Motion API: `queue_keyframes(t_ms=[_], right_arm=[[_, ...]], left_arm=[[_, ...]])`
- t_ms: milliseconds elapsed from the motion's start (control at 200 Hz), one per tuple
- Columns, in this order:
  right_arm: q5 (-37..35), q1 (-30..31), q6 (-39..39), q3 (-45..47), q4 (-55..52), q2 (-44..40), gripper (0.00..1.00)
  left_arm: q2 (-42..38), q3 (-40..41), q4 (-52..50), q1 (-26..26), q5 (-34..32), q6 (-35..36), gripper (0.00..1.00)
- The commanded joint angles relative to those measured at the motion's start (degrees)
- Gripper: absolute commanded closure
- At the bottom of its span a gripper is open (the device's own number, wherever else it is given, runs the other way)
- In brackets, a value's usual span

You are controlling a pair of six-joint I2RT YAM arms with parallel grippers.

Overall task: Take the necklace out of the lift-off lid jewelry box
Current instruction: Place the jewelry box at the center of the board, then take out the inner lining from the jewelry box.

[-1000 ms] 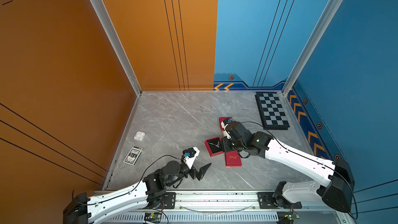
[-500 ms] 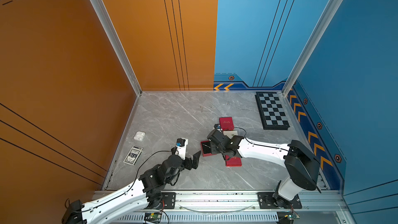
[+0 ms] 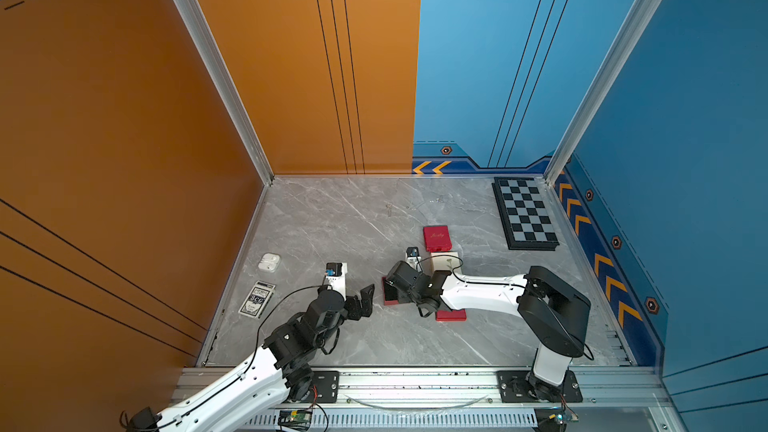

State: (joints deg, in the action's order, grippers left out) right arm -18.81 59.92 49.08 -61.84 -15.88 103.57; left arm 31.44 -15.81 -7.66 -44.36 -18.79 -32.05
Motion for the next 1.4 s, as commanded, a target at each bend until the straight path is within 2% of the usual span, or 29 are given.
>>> queue_keyframes(t_ms=[0, 220, 300, 480, 751, 951, 1396], right_arm=[[-2.3, 0.46, -0.94, -1.8, -1.71, -1.73, 0.87], [-3.38, 0.81, -4.15, -3.34, -4.65, -4.89, 0.81], [-1.25, 0.85, -7.02, -4.55, -4.84, -5.4, 0.75], [5.43, 0.55, -13.9, -9.97, -8.55, -1.56, 0.72], [7.82, 0.18, -19.55, -15.44, -13.39, 4.34, 0.65], [7.87, -0.15, -21.06, -16.64, -15.15, 6.58, 0.59], [9.45, -1.03, -23.67, -19.19, -17.07, 9.79, 0.56]], left_arm=[[-0.76, 0.5, -2.01, 0.85, 2.0, -0.32, 0.01], [0.66, 0.0, -1.92, 1.67, 3.5, -0.2, 0.01], [1.36, -0.46, -2.18, 1.81, 3.85, -0.2, 0.02], [2.62, -1.45, -2.7, 2.39, 4.26, -0.11, 0.01], [0.51, -1.92, -6.73, 2.87, 4.81, -0.2, 0.01], [-0.96, -1.8, -8.19, 3.37, 4.72, -0.2, 0.01], [0.8, -1.91, -7.0, 3.91, 5.95, -0.12, 0.02]])
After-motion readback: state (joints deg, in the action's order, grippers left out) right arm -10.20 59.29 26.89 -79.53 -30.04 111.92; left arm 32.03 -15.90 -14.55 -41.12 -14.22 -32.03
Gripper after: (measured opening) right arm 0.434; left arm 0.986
